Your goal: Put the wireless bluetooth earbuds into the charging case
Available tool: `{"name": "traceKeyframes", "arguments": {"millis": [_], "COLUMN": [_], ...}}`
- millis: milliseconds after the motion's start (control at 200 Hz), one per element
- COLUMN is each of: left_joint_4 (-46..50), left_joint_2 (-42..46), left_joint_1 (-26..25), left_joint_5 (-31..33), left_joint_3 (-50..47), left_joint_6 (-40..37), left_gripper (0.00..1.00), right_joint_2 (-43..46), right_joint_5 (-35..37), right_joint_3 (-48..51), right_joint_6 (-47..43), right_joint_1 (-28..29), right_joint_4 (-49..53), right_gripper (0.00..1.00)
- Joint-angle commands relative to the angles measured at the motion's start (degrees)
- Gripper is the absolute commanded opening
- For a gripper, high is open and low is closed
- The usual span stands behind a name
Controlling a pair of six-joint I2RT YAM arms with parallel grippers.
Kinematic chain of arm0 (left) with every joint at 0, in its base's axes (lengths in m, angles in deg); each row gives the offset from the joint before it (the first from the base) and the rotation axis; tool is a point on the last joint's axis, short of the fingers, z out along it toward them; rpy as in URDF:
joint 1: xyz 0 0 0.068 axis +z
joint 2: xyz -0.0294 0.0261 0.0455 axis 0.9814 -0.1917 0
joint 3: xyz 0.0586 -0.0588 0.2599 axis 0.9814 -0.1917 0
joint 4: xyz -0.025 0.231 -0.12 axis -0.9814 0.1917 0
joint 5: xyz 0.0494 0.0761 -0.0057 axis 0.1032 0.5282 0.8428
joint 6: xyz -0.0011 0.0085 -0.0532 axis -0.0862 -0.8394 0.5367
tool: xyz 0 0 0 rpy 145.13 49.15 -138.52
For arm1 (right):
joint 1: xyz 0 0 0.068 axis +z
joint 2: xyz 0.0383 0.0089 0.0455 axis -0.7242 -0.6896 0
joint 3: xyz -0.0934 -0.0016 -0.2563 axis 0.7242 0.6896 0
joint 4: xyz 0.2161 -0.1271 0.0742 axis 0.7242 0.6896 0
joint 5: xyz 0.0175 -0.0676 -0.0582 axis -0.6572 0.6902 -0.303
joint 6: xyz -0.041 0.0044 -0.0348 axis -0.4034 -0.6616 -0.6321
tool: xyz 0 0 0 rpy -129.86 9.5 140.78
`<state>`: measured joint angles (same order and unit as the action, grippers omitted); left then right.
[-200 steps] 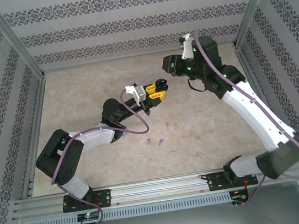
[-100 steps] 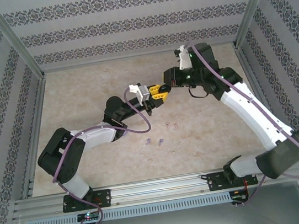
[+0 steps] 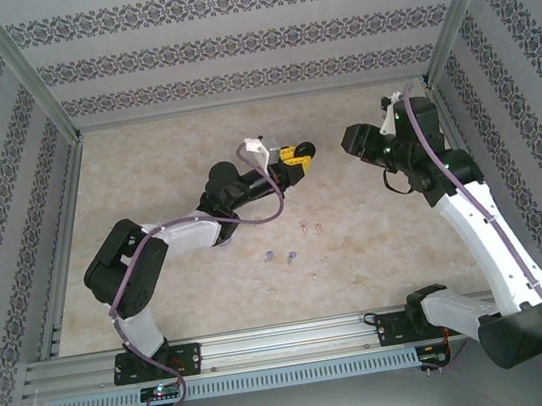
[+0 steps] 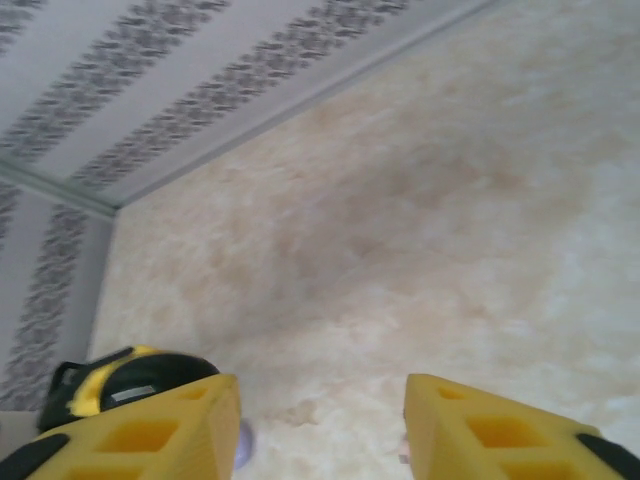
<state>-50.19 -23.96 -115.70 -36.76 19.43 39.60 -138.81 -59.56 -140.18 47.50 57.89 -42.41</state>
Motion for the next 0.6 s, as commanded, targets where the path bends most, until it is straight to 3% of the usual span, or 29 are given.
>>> {"name": "traceKeyframes", "arguments": {"millis": [0,160,350,595], "left_joint_4": [9.72,20.25,33.37,35.39], "left_joint_2": [-3.42,-9.51,-17.8,-27.37], "left_joint_1": [-0.19,-0.12,0.32,1.23], "left_joint_5": [3.19,4.9,3.64,2.32], "left_joint_3": [3.26,9.29,21.19,29.19], "left_joint_6": [12.17,23.1,29.37,39.33], "left_gripper": [0.0,0.0,0.0,0.0], "right_joint_2": [0.95,1.61,1.67,2.51], "right_joint_5": [4.22,4.55,3.55,3.48], "right_joint_3": [4.06,7.98,10.32,11.46], "right_joint_6": [1.18,1.65,2.42,2.97], "right_joint_1": [-1.14,-2.24,-2.45,-2.51], "right_joint_4": [-1.04,-1.7,-2.1,-2.1], "right_gripper": [0.51,0.52,0.53,0.53]}}
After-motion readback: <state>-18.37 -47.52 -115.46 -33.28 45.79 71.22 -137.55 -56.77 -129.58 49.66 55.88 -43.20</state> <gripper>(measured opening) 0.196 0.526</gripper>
